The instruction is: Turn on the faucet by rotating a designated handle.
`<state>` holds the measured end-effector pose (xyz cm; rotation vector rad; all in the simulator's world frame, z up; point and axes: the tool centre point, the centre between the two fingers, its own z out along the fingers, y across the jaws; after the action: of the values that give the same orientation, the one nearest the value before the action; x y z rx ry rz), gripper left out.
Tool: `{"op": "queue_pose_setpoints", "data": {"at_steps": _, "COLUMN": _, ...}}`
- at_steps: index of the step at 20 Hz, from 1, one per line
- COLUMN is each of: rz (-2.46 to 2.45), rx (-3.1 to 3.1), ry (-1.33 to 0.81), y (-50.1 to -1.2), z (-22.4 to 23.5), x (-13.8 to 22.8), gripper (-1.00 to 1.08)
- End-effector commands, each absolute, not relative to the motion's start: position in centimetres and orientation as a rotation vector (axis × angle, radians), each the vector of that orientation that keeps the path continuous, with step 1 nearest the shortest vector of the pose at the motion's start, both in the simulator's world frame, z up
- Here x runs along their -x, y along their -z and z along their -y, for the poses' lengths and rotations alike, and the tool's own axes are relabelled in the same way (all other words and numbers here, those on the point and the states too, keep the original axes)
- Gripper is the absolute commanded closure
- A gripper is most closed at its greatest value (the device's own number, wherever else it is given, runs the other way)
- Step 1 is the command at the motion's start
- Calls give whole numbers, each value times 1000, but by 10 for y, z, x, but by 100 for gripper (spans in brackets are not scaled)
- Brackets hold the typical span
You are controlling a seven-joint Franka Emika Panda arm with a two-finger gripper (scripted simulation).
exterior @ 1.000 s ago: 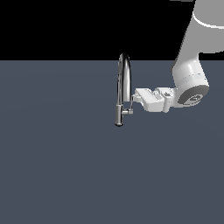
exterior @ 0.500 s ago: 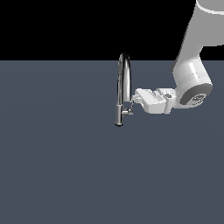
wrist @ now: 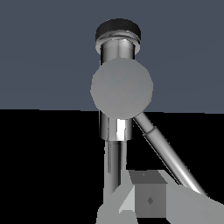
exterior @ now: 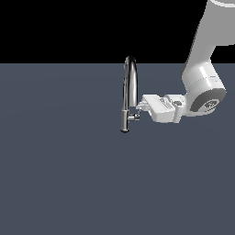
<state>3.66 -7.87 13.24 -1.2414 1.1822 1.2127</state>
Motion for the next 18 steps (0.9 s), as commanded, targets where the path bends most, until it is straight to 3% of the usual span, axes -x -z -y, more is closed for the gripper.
{"op": "queue_pose_setpoints", "data": {"at_steps": 1, "rz": -1190, "rx": 1233, "ry": -1226, "y": -124, "z": 83, "x": -22, "gripper": 108}}
{"op": "queue_pose_setpoints", "data": {"at_steps": 7, "rz": -1191, "rx": 1232, "ry": -1225, "y": -115, "z": 86, "x": -2, "gripper": 108}}
{"op": "queue_pose_setpoints", "data": {"at_steps": 9, "rz": -1166, "rx": 1248, "ry": -1219, "y": -127, "z": 77, "x": -12, "gripper": 108}}
{"op": "queue_pose_setpoints", "data": {"at_steps": 18, "rz": -1191, "rx": 1232, "ry": -1225, "y": -64, "z": 86, "x": 11, "gripper": 108}}
